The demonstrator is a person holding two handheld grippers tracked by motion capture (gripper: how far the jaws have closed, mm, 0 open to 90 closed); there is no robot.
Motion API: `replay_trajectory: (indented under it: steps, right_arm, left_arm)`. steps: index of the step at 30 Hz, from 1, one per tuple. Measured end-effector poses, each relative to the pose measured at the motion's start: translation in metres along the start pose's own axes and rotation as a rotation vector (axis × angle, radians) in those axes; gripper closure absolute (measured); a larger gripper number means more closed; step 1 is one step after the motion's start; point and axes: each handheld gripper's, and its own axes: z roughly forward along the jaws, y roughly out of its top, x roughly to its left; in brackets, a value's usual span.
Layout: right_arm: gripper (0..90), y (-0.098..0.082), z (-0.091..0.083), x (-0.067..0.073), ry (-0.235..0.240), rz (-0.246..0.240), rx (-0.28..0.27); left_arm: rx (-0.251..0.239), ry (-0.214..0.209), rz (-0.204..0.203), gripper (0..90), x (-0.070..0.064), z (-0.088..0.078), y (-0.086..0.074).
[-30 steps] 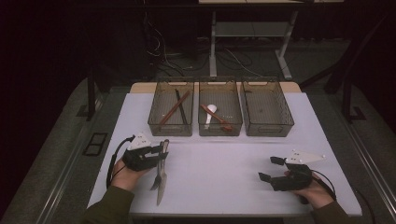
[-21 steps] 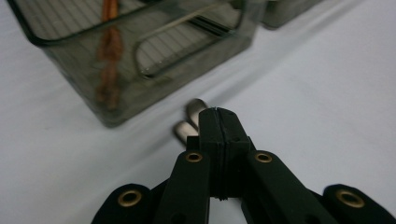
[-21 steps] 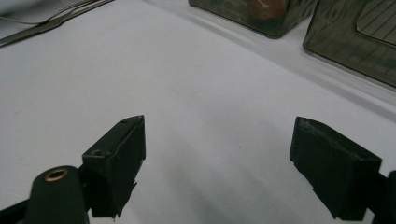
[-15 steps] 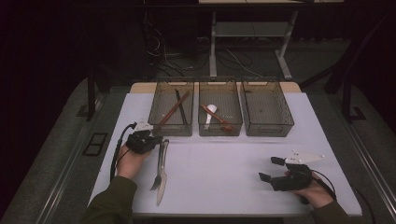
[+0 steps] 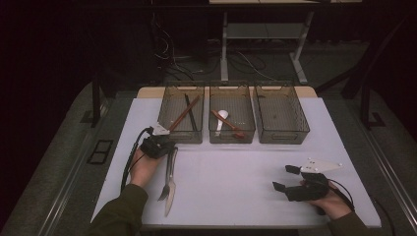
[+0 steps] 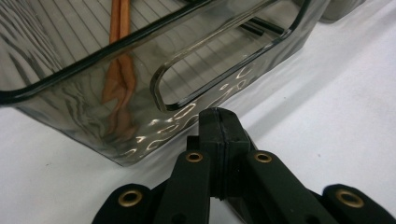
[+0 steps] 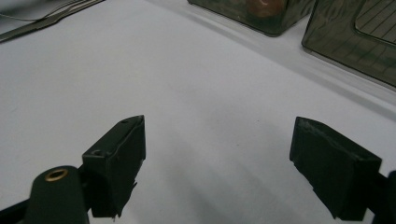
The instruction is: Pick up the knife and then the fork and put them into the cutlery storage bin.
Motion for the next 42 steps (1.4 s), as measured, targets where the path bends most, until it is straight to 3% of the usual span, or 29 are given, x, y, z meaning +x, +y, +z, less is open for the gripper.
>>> replay_trajectory:
  steps: [5,17,27,28,31,36,42]
  right_arm:
    - [18.2,0.000,0.000,0.000,-0.001,-0.001,0.003]
    - [18.2,0.000,0.000,0.000,0.002,-0.001,0.001]
    - [18.3,0.000,0.000,0.000,0.003,-0.002,0.002]
    - [18.2,0.000,0.000,0.000,0.003,-0.002,0.002]
    - [18.2,0.000,0.000,0.000,0.004,-0.003,0.002]
    - [18.2,0.000,0.000,0.000,0.005,-0.002,0.001]
    - [18.2,0.000,0.000,-0.001,0.005,-0.002,0.000]
  left_arm:
    - [0.014,0.000,0.017,89.1,-0.002,0.003,0.000]
    - [0.018,-0.083,0.047,89.1,-0.019,0.007,0.005]
    - [0.042,-0.169,0.112,89.1,-0.034,0.008,0.011]
    - [0.043,-0.178,0.100,89.1,-0.037,0.008,0.011]
    - [0.046,-0.188,0.124,89.1,-0.039,0.008,0.012]
    - [0.029,-0.198,0.104,88.4,-0.035,0.004,0.011]
    - [-0.005,-0.212,0.065,73.4,-0.030,-0.019,0.009]
